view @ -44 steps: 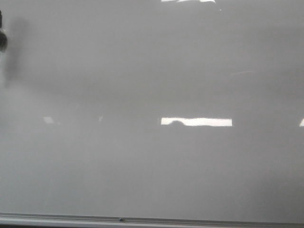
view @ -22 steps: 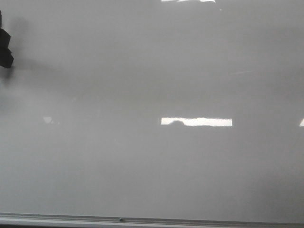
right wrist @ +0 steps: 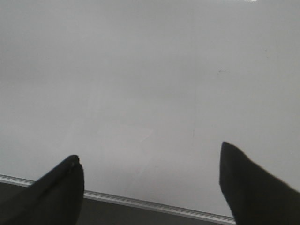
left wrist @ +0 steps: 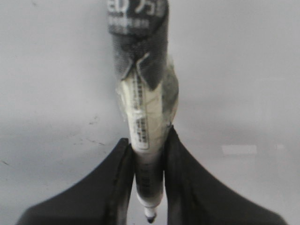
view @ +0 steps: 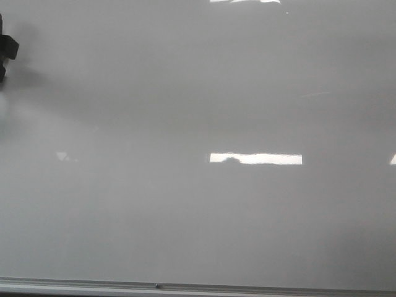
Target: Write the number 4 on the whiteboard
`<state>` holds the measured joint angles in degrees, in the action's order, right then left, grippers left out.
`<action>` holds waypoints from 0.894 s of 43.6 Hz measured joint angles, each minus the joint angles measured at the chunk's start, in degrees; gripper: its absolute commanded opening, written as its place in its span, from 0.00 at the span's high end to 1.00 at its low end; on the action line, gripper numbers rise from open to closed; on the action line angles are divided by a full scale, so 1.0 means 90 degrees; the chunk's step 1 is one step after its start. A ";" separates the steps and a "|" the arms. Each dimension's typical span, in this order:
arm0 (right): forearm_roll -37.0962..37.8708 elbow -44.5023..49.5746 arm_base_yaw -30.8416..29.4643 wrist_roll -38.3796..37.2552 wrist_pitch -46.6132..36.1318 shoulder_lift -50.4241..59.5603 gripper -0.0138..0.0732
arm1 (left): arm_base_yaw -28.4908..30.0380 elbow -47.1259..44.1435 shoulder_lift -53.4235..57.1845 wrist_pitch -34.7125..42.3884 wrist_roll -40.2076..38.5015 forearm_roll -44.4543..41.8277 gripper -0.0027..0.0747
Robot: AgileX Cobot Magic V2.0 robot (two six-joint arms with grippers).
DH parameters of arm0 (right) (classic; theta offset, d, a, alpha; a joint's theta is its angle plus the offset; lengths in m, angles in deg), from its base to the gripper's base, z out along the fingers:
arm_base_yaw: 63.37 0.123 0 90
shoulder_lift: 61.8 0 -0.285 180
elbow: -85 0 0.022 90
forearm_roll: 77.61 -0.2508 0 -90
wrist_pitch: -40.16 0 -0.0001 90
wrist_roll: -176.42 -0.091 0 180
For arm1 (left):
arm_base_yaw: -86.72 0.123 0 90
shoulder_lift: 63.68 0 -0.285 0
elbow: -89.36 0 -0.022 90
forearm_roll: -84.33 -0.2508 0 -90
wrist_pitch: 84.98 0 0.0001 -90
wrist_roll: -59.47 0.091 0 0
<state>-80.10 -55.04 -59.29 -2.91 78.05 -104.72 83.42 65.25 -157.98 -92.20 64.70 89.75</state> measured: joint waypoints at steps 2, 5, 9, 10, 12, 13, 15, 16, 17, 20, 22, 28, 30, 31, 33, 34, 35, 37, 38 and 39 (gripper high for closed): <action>0.0000 0.0000 0.0000 0.0000 0.0000 0.0000 0.14 | 0.0000 0.0000 0.0000 0.0000 0.0000 0.0000 0.88; 0.0000 0.0000 0.0000 0.0000 0.0000 0.0000 0.14 | 0.0000 0.0000 0.0000 0.0000 0.0000 0.0000 0.89; 0.0000 0.0000 0.0000 0.0000 0.0000 0.0000 0.14 | 0.0000 0.0000 0.0000 0.0004 0.0000 0.0000 0.89; 0.0000 0.0000 0.0000 0.0000 0.0000 0.0000 0.14 | 0.0000 0.0000 0.0000 0.0004 0.0000 0.0000 0.89; 0.0000 0.0000 0.0000 0.0000 0.0000 0.0000 0.14 | 0.0000 0.0000 0.0000 0.0004 0.0000 0.0000 0.89; 0.0000 0.0000 0.0000 0.0000 0.0000 0.0000 0.14 | 0.0000 0.0000 0.0000 0.0004 0.0000 -0.0016 0.89; 0.0000 0.0000 0.0000 0.0000 0.0000 0.0000 0.14 | 0.0000 0.0014 0.0000 -0.0043 0.0000 -0.0032 0.89; 0.0000 0.0000 0.0000 0.0000 0.0000 0.0000 0.14 | 0.0000 0.0013 0.0000 -0.0092 0.0000 -0.0070 0.89; 0.0000 0.0000 0.0000 0.0000 0.0000 0.0000 0.14 | 0.0000 0.0026 0.0000 -0.0140 0.0000 -0.0100 0.89; 0.0000 0.0000 0.0000 0.0000 0.0000 0.0000 0.14 | 0.0000 0.0072 0.0045 -0.0426 0.0000 -0.0205 0.89; 0.0000 0.0000 0.0000 0.0000 0.0000 0.0000 0.14 | 0.0000 0.0143 0.0120 -0.0689 0.0000 -0.0293 0.89; -0.0017 0.0000 0.0000 0.0000 0.0000 0.0000 0.14 | 0.0000 0.0493 0.0459 -0.1796 0.0026 -0.0563 0.89; -0.0084 0.0000 0.0000 0.0000 0.0000 0.0000 0.14 | 0.0000 0.0690 0.0609 -0.2220 0.0149 -0.0603 0.89; -0.0107 0.0000 0.0000 0.0000 0.0000 0.0000 0.14 | -0.0011 0.0785 0.0667 -0.2449 0.0212 -0.0603 0.89; -0.0158 0.0000 0.0000 0.0000 0.0048 -0.0015 0.14 | -0.0041 0.0982 0.0774 -0.2951 0.0489 -0.0603 0.89; -0.0188 -0.0014 0.0000 0.0000 0.0090 -0.0030 0.14 | -0.0059 0.1117 0.0831 -0.3307 0.0638 -0.0603 0.89; -0.0236 -0.0037 0.0000 0.0000 0.0151 -0.0066 0.14 | -0.0078 0.1183 0.0857 -0.3582 0.0804 -0.0549 0.89; -0.0263 -0.0094 0.0000 0.0000 0.0337 -0.0151 0.14 | -0.0133 0.1410 0.0915 -0.4141 0.1229 -0.0407 0.89; -0.0288 -0.0136 0.0000 0.0000 0.0402 -0.0207 0.14 | -0.0169 0.1496 0.0935 -0.4413 0.1424 -0.0306 0.89; -0.0303 -0.0180 0.0000 0.0014 0.0507 -0.0272 0.14 | -0.0216 0.1576 0.0954 -0.4758 0.1647 -0.0146 0.89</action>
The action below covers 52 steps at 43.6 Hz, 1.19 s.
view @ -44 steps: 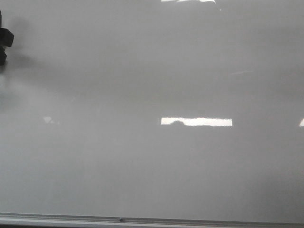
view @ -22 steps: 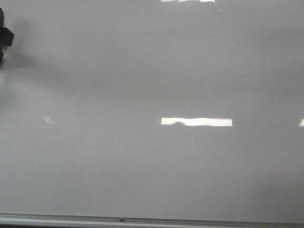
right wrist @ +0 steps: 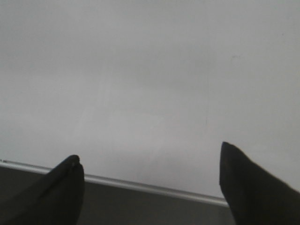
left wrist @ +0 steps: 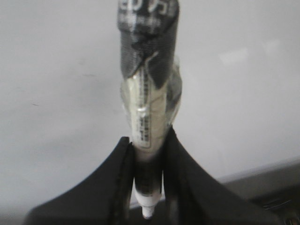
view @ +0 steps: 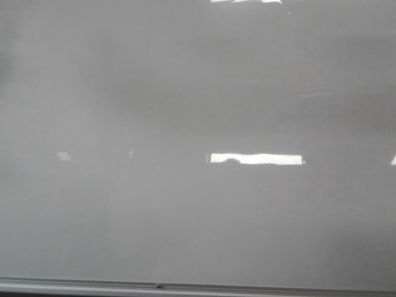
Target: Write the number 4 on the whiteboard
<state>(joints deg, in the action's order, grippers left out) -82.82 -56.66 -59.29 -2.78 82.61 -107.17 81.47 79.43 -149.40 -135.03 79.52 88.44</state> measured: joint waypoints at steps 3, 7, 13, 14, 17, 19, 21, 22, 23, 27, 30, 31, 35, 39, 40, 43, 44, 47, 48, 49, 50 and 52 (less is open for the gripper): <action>-0.0019 -0.0155 0.0000 0.0142 0.0324 -0.0227 0.14 | -0.0104 0.0176 0.0043 -0.0605 0.0739 0.0386 0.89; -0.0211 -0.0406 0.0013 0.0556 0.0694 -0.0582 0.14 | -0.0391 0.0306 0.0059 -0.1358 0.1727 0.1113 0.89; -0.0991 -0.0837 0.0190 0.1668 0.1204 -0.1191 0.14 | -0.1099 0.0335 0.0059 -0.1824 0.2696 0.1485 0.89; -0.1071 -0.0883 0.0236 0.1881 0.1273 -0.1285 0.14 | -0.1222 0.0335 0.0059 -0.1854 0.2809 0.1500 0.89; -0.1473 -0.1140 0.0425 0.2668 0.1476 -0.1580 0.14 | -0.1632 0.0335 0.0059 -0.1890 0.3093 0.1500 0.89; -0.1762 -0.1299 0.0588 0.3268 0.1582 -0.1759 0.14 | -0.1926 0.0335 0.0059 -0.1901 0.3232 0.1509 0.89; -0.1955 -0.1428 0.0743 0.3864 0.1657 -0.1895 0.14 | -0.2166 0.0335 0.0059 -0.1901 0.3319 0.1513 0.89; -0.2084 -0.1505 0.0851 0.4112 0.1669 -0.1976 0.14 | -0.2319 0.0335 0.0059 -0.1901 0.3339 0.1513 0.89; -0.2167 -0.1558 0.0935 0.4442 0.1683 -0.2050 0.14 | -0.2431 0.0335 0.0059 -0.1901 0.3353 0.1513 0.89; -0.2506 -0.1752 0.1349 0.5430 0.1712 -0.2251 0.14 | -0.2924 0.0335 0.0059 -0.1821 0.3368 0.1513 0.89; -0.2670 -0.1839 0.1673 0.5942 0.1712 -0.2377 0.14 | -0.3234 0.0335 0.0059 -0.1733 0.3394 0.1471 0.89; -0.2694 -0.1860 0.1772 0.6076 0.1712 -0.2425 0.14 | -0.3317 0.0338 0.0059 -0.1716 0.3392 0.1454 0.89; -0.2794 -0.2001 0.2236 0.6298 0.1712 -0.2588 0.14 | -0.3620 0.0349 0.0059 -0.1663 0.3407 0.1415 0.89; -0.2819 -0.2172 0.2714 0.6382 0.1712 -0.2774 0.14 | -0.3818 0.0349 0.0059 -0.1663 0.3407 0.1406 0.89; -0.2823 -0.2235 0.2813 0.6381 0.1712 -0.2817 0.14 | -0.3842 0.0349 0.0059 -0.1655 0.3407 0.1406 0.89; -0.2835 -0.2438 0.3151 0.6394 0.1712 -0.3011 0.14 | -0.3939 0.0349 0.0059 -0.1655 0.3407 0.1406 0.89; -0.2835 -0.2503 0.3234 0.6394 0.1700 -0.3091 0.14 | -0.3951 0.0349 0.0059 -0.1655 0.3407 0.1393 0.89; -0.2848 -0.2729 0.3470 0.6394 0.1685 -0.3314 0.14 | -0.3978 0.0349 0.0059 -0.1649 0.3407 0.1391 0.89; -0.2848 -0.2816 0.3548 0.6394 0.1674 -0.3386 0.14 | -0.3988 0.0349 0.0059 -0.1649 0.3407 0.1391 0.89; -0.2859 -0.2880 0.3597 0.6394 0.1660 -0.3459 0.14 | -0.3988 0.0349 0.0059 -0.1640 0.3407 0.1388 0.89; -0.2859 -0.2939 0.3651 0.6394 0.1660 -0.3557 0.14 | -0.3988 0.0349 0.0059 -0.1640 0.3407 0.1388 0.89; -0.2859 -0.3068 0.3711 0.6395 0.1634 -0.3726 0.14 | -0.3988 0.0349 0.0059 -0.1625 0.3407 0.1377 0.89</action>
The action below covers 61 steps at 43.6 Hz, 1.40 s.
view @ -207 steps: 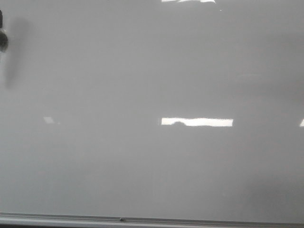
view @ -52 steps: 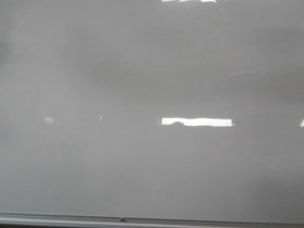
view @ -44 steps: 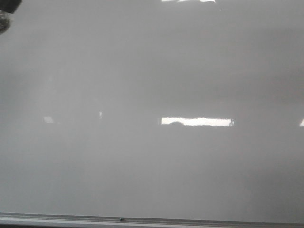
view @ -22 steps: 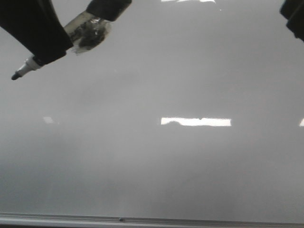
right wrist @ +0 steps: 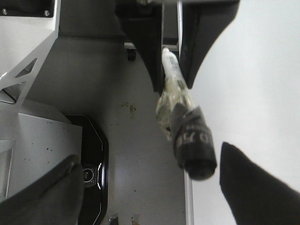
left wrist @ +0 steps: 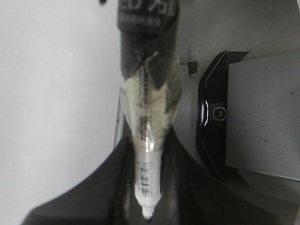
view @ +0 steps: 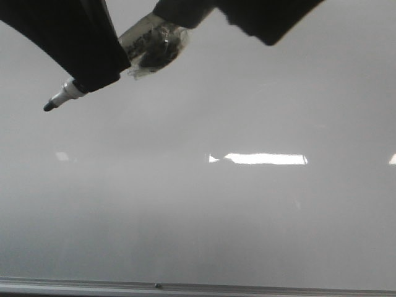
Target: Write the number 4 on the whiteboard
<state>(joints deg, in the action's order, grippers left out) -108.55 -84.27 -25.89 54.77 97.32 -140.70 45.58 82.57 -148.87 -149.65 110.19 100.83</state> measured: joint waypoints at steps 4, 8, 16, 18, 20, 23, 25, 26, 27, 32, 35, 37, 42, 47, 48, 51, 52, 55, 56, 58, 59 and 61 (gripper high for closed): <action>0.0000 -0.0189 0.0030 0.0000 -0.0039 -0.0289 0.14 | 0.0000 0.0000 0.0000 0.0015 0.0000 0.0000 0.89; 0.0000 -0.0323 0.0030 0.0000 -0.0078 -0.0487 0.15 | 0.0000 0.0000 0.0000 0.0015 0.0000 -0.0010 0.89; -0.0050 -0.0366 0.0030 0.0000 -0.0263 -0.0609 0.34 | 0.0000 0.0000 0.0010 0.0015 0.0000 -0.0013 0.89; -0.0085 -0.0366 0.0030 0.0000 -0.0307 -0.0618 0.38 | 0.0000 0.0000 0.0010 0.0015 0.0000 -0.0013 0.89; -0.0112 -0.0366 0.0030 0.0000 -0.0333 -0.0622 0.42 | 0.0000 0.0000 0.0010 0.0019 0.0000 -0.0013 0.89; -0.0157 -0.0366 0.0030 0.0000 -0.0346 -0.0633 0.45 | 0.0000 0.0000 0.0010 0.0019 0.0000 -0.0013 0.89; -0.0178 -0.0366 0.0030 0.0000 -0.0346 -0.0633 0.47 | 0.0000 0.0000 0.0010 0.0019 0.0000 -0.0013 0.89; -0.0181 -0.0366 0.0030 0.0000 -0.0346 -0.0633 0.48 | 0.0000 0.0000 0.0010 0.0019 0.0000 -0.0013 0.89; -0.0181 -0.0366 0.0030 0.0000 -0.0358 -0.0633 0.50 | 0.0000 0.0000 0.0010 0.0019 0.0000 -0.0013 0.89; -0.0209 -0.0366 0.0030 0.0000 -0.0360 -0.0633 0.64 | 0.0000 0.0000 0.0010 0.0030 0.0000 -0.0024 0.89; -0.0221 -0.0366 0.0030 0.0000 -0.0360 -0.0633 0.73 | 0.0000 0.0000 0.0010 0.0045 0.0000 -0.0024 0.88; -0.0221 -0.0366 0.0030 0.0000 -0.0360 -0.0633 0.78 | 0.0000 0.0000 0.0010 0.0050 0.0012 -0.0036 0.85; -0.0221 -0.0366 0.0030 0.0000 -0.0360 -0.0633 0.85 | 0.0000 0.0000 0.0010 0.0090 0.0004 -0.0046 0.66; -0.0221 -0.0366 0.0030 0.0000 -0.0360 -0.0633 0.88 | 0.0000 0.0000 0.0010 0.0228 -0.0008 -0.0046 0.40; -0.0221 -0.0366 0.0030 0.0000 -0.0360 -0.0633 0.88 | 0.0000 0.0000 0.0010 0.0265 -0.0018 -0.0046 0.37; -0.0221 -0.0366 0.0030 0.0000 -0.0360 -0.0633 0.88 | 0.0000 0.0030 0.0010 0.0277 -0.0052 -0.0046 0.31; -0.0221 -0.0366 0.0030 0.0000 -0.0360 -0.0633 0.88 | 0.0000 0.0056 0.0010 0.0277 -0.0093 -0.0046 0.30; -0.0221 -0.0366 0.0030 -0.0014 -0.0360 -0.0633 0.89 | 0.0000 0.0124 0.0025 0.0287 -0.0226 -0.0063 0.31; -0.0221 -0.0366 0.0030 -0.0044 -0.0360 -0.0633 0.89 | 0.0000 0.0140 0.0042 0.0287 -0.0281 -0.0085 0.30; -0.0185 -0.0366 0.0004 -0.0118 -0.0360 -0.0633 0.90 | 0.0000 0.0168 0.0111 0.0287 -0.0390 -0.0136 0.31; -0.0158 -0.0366 -0.0024 -0.0201 -0.0360 -0.0633 0.91 | 0.0000 0.0183 0.0151 0.0287 -0.0460 -0.0164 0.31; -0.0053 -0.0366 -0.0094 -0.0326 -0.0347 -0.0633 0.91 | 0.0070 0.0183 0.0274 0.0300 -0.0594 -0.0192 0.31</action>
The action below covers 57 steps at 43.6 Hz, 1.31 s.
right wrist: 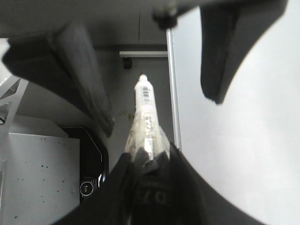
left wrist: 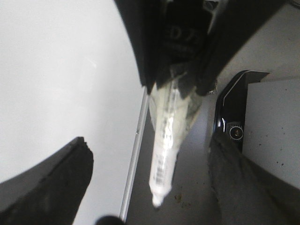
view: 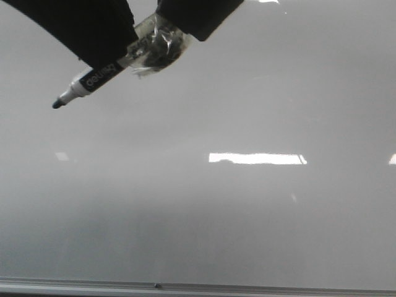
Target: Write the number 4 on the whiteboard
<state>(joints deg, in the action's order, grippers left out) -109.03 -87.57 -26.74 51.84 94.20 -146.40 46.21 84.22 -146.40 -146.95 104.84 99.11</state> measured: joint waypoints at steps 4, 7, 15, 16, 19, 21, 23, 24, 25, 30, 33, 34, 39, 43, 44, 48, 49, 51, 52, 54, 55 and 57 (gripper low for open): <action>0.0326 0.0000 -0.0276 -0.0538 0.0091 0.0076 0.91 | 0.0277 0.0000 0.0277 -0.0027 -0.0404 -0.0025 0.31; 0.0564 0.0000 -0.0557 -0.1110 0.0155 0.0192 0.91 | 0.0601 0.0000 0.0521 -0.0040 -0.0692 -0.0042 0.31; 0.0796 0.0000 -0.1468 -0.2516 0.0456 0.0789 0.91 | 0.1569 -0.0218 0.1281 -0.0040 -0.1463 -0.0088 0.35; 0.0806 0.0000 -0.1566 -0.2664 0.0479 0.0875 0.91 | 0.1659 -0.0238 0.1356 -0.0040 -0.1506 -0.0098 0.36; 0.0806 0.0101 -0.1886 -0.3099 0.0438 0.1200 0.91 | 0.1936 -0.0332 0.1600 -0.0014 -0.1726 -0.0098 0.38; 0.0806 0.0279 -0.2111 -0.3383 0.0304 0.1498 0.91 | 0.2075 -0.0391 0.1725 0.0010 -0.1821 -0.0098 0.39; 0.0806 0.0554 -0.2286 -0.3591 0.0010 0.1780 0.91 | 0.2168 -0.0438 0.1808 0.0039 -0.1873 -0.0098 0.39; 0.0806 0.0750 -0.2354 -0.3670 -0.0144 0.1906 0.91 | 0.2213 -0.0450 0.1856 0.0064 -0.1881 -0.0098 0.40; 0.0806 0.0913 -0.2432 -0.3758 -0.0376 0.2079 0.91 | 0.2233 -0.0481 0.1880 0.0068 -0.1897 -0.0098 0.40; 0.0806 0.1800 -0.2562 -0.3895 -0.1282 0.2719 0.91 | 0.2287 -0.0503 0.1931 0.0114 -0.1938 -0.0060 0.40; 0.0806 0.2187 -0.2567 -0.3857 -0.1667 0.2959 0.91 | 0.2287 -0.0503 0.1931 0.0140 -0.1951 -0.0028 0.40; 0.0806 0.2267 -0.2567 -0.3857 -0.1744 0.2996 0.91 | 0.2287 -0.0503 0.1931 0.0143 -0.1951 -0.0018 0.40; 0.0806 0.2616 -0.2577 -0.3846 -0.2551 0.3038 0.91 | 0.2287 -0.0503 0.1931 0.0154 -0.1961 -0.0002 0.40; 0.0785 0.2722 -0.2577 -0.3900 -0.3174 0.2889 0.91 | 0.2287 -0.0503 0.1931 0.0154 -0.1961 -0.0002 0.40; 0.0780 0.2722 -0.2577 -0.3910 -0.3290 0.2842 0.91 | 0.2287 -0.0503 0.1931 0.0154 -0.1961 -0.0002 0.40; 0.0671 0.2697 -0.2582 -0.3926 -0.3716 0.2580 0.91 | 0.2287 -0.0503 0.1931 0.0154 -0.1961 -0.0002 0.40; 0.0657 0.2678 -0.2582 -0.3925 -0.3782 0.2513 0.91 | 0.2287 -0.0503 0.1931 0.0154 -0.1961 -0.0002 0.40; 0.0645 0.2589 -0.2582 -0.3925 -0.3913 0.2352 0.91 | 0.2287 -0.0503 0.1931 0.0154 -0.1961 -0.0002 0.40; 0.0630 0.2548 -0.2582 -0.3925 -0.3976 0.2259 0.91 | 0.2287 -0.0503 0.1931 0.0154 -0.1961 -0.0002 0.40; 0.0630 0.2432 -0.2582 -0.3925 -0.4019 0.2125 0.91 | 0.2287 -0.0503 0.1931 0.0154 -0.1961 -0.0002 0.40; 0.0630 0.2381 -0.2582 -0.3925 -0.4054 0.2039 0.91 | 0.2287 -0.0503 0.1931 0.0154 -0.1961 -0.0002 0.40; 0.0621 0.2261 -0.2582 -0.3929 -0.4087 0.1915 0.91 | 0.2287 -0.0503 0.1931 0.0154 -0.1961 -0.0002 0.40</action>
<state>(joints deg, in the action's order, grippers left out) -103.44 -67.23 -49.97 16.47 57.41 -129.16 66.79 79.69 -129.03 -145.56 87.19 99.09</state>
